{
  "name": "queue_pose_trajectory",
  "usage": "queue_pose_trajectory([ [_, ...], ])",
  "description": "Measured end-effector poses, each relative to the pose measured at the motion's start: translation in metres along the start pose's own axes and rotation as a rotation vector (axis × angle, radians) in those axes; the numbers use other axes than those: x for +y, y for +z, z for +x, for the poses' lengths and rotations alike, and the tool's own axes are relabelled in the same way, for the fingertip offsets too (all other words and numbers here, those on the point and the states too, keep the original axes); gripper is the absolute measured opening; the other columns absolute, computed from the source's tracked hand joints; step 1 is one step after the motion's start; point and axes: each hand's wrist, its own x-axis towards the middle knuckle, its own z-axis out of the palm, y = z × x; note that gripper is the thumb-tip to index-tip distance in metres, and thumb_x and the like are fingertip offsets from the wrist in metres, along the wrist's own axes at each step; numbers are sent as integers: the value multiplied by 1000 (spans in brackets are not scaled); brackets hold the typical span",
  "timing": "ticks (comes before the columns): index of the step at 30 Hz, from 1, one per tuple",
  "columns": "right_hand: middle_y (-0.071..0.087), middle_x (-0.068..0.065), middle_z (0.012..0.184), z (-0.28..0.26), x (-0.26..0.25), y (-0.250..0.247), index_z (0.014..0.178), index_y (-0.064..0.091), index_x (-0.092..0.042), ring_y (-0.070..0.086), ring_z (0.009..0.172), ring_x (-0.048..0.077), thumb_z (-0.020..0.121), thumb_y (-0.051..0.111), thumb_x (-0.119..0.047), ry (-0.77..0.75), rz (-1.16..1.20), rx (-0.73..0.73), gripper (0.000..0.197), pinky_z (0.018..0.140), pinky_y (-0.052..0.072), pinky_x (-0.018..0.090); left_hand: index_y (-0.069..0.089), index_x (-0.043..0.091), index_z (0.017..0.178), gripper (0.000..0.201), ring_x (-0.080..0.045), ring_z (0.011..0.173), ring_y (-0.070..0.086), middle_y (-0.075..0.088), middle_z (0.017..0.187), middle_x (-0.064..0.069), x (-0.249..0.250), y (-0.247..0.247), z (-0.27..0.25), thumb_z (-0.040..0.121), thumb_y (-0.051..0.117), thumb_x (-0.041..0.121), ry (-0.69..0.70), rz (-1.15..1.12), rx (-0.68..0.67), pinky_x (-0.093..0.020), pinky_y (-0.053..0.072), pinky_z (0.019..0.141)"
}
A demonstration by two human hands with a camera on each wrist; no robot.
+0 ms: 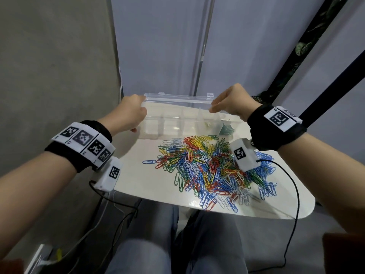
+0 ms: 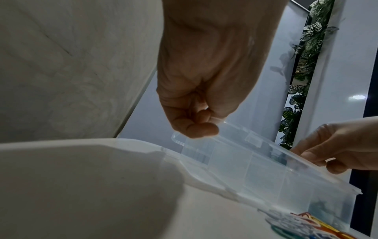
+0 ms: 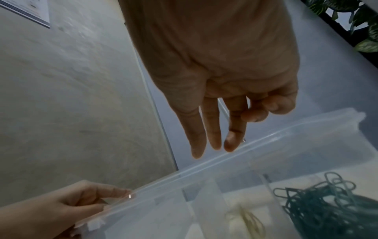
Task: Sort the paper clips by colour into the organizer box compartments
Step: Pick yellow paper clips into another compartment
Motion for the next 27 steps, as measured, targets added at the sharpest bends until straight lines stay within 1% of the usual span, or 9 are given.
queue_pose_trajectory([
  [2,70,9,92,-10,-1,-2,88,75,-4,62,79,16,70,84,-9,-79,27,12,21,58,42,19,49,0,132,41,-30,47,60,47,73,-8,0,0,0,94,33,4,0,-1,-5,-33,52,40],
  [4,71,7,87,-23,-4,-3,85,77,-6,60,71,10,72,83,-11,-149,19,-13,15,59,42,20,50,-1,128,38,-29,48,59,48,75,-9,0,0,0,94,33,4,-2,1,-6,-30,50,38],
  [7,72,1,73,-41,-6,8,79,78,-10,59,62,8,73,83,-15,-190,-88,-99,9,59,45,19,47,0,134,41,-28,49,60,49,82,-13,0,0,0,95,33,4,-3,1,-6,-28,48,36],
  [10,69,0,67,-51,0,32,78,78,-9,55,53,6,75,81,-18,-192,-231,-149,10,50,42,18,43,2,140,46,-31,51,61,52,85,-16,0,1,0,96,32,5,-3,-6,-3,-35,54,45],
  [14,72,9,76,-49,12,58,82,76,-5,65,68,19,82,74,-28,-145,-356,-137,22,60,50,28,42,3,141,46,-32,52,62,52,84,-16,0,0,-1,95,33,5,-3,-13,-2,-39,57,50],
  [18,69,6,75,-46,11,65,83,72,-9,63,71,22,75,79,-40,-91,-426,-131,33,59,45,28,49,-1,129,40,-30,47,59,45,70,-9,0,0,0,93,33,3,-11,-18,-6,-33,52,43],
  [22,70,7,76,-46,8,63,81,75,-7,62,69,22,74,83,-27,-107,-447,-153,22,59,44,27,49,0,129,40,-30,46,60,47,69,-8,-1,0,1,93,34,4,-11,-26,-10,-30,50,41],
  [25,68,8,71,-46,10,61,80,75,-5,57,59,19,76,81,-17,-81,-405,-190,14,51,42,24,48,1,131,41,-31,47,61,49,69,-9,-1,0,1,93,33,3,-5,-26,-14,-30,49,41],
  [27,67,9,69,-45,13,56,80,75,-1,55,55,17,74,83,-14,-56,-312,-227,16,48,43,22,49,0,128,39,-32,47,61,49,68,-10,-2,0,1,93,33,3,-3,-21,-16,-29,48,39],
])
